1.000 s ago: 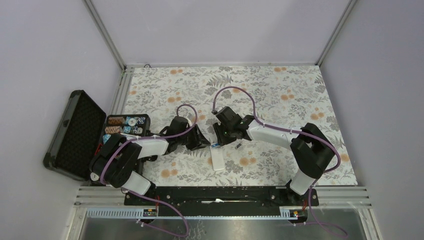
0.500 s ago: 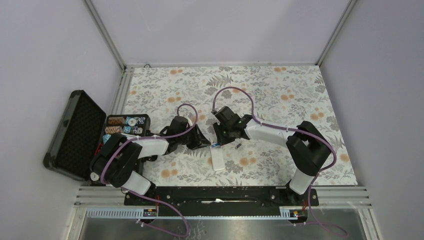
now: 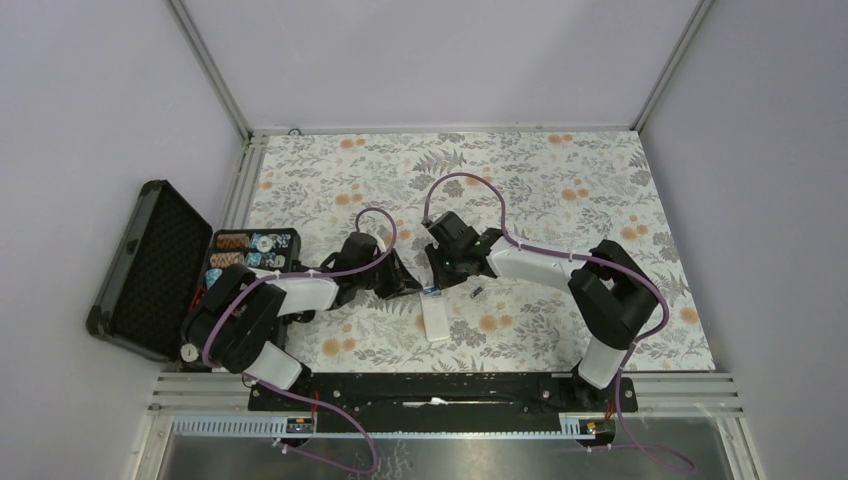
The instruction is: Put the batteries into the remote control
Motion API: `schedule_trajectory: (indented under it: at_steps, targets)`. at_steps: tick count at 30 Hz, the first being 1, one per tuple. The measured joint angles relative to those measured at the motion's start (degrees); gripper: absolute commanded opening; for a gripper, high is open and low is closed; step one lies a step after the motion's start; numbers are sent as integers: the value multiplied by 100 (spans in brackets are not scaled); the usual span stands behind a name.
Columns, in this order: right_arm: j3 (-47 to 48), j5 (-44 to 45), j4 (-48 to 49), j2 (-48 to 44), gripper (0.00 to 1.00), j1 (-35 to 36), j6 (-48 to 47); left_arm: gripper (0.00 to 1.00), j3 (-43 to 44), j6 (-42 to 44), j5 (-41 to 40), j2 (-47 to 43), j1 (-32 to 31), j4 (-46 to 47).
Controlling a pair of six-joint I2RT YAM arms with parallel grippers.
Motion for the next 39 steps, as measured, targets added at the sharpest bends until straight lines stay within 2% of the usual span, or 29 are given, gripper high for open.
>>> schedule_trajectory:
  at_steps: [23, 39]
  targets:
    - [42, -151, 2, 114, 21, -7, 0, 23, 0, -24, 42, 109, -61, 11]
    - [87, -343, -7, 219, 18, -52, -4, 12, 0, 0, 35, 109, -61, -15]
